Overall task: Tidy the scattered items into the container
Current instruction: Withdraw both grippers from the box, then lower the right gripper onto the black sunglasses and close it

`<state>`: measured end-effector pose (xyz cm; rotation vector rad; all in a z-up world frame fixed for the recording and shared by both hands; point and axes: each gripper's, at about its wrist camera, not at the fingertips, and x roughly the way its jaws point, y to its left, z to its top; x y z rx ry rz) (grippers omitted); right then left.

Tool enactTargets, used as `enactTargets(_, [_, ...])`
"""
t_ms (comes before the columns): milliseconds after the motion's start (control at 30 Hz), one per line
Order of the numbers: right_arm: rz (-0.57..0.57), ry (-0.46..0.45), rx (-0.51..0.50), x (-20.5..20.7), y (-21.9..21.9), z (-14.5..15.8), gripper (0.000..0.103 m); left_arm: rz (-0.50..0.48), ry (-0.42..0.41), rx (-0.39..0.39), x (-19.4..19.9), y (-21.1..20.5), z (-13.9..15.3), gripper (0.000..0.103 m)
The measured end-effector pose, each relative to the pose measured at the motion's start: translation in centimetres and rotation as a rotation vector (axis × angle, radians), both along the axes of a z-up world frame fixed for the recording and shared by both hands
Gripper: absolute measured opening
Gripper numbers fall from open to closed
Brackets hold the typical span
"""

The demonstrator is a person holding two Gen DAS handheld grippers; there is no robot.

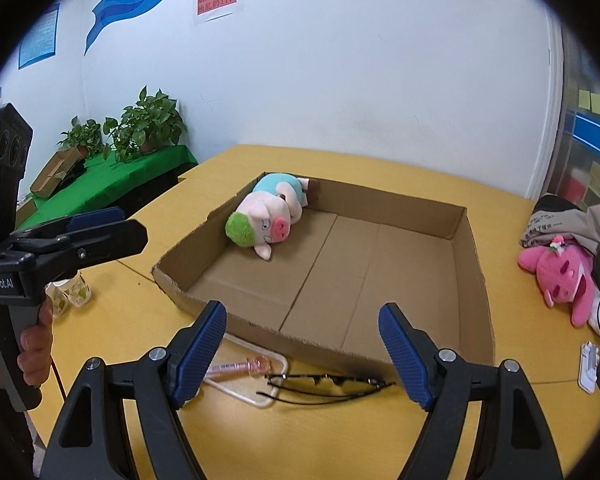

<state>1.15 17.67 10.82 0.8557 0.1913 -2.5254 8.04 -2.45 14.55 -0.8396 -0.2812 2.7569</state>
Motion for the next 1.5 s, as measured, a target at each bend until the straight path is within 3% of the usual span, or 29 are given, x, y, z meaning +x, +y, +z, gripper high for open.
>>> enactTargets(200, [0.005, -0.052, -0.029, 0.1, 1.6, -2.2, 0.079, 0.001, -0.061, -0.009, 1.4, 0.7, -2.4, 0.103])
enactTargets(400, [0.011, -0.171, -0.061, 0.5, 3.1, -6.0, 0.079, -0.02, -0.123, 0.015, 2.7, 0.5, -5.2, 0.103])
enactTargets(767, [0.064, -0.348, -0.024, 2.5, 1.5, -12.7, 0.079, -0.08, -0.249, 0.025, 4.1, 0.5, -10.9, 0.103])
enactTargets(933, [0.054, -0.342, -0.034, 2.1, 2.2, -12.9, 0.079, -0.097, -0.27, 0.044, 4.6, 0.6, -12.2, 0.103])
enactTargets(1067, [0.069, -0.275, -0.004, 0.0, 3.0, -11.7, 0.079, -0.137, -0.253, 0.064, 5.3, 0.9, -12.0, 0.103])
enactTargets(1200, [0.256, -0.209, 0.075, -2.1, 1.5, -10.8, 0.079, -0.159, -0.257, 0.069, 5.9, 2.0, -12.2, 0.103])
enactTargets(1333, [0.536, -0.173, 0.171, -2.0, -1.3, -11.2, 0.079, -0.166, -0.258, 0.067, 6.5, 2.7, -12.4, 0.103])
enactTargets(1500, [0.649, -0.112, 0.273, -2.1, -3.4, -12.2, 0.079, -0.153, -0.267, 0.079, 7.4, 2.4, -12.9, 0.103])
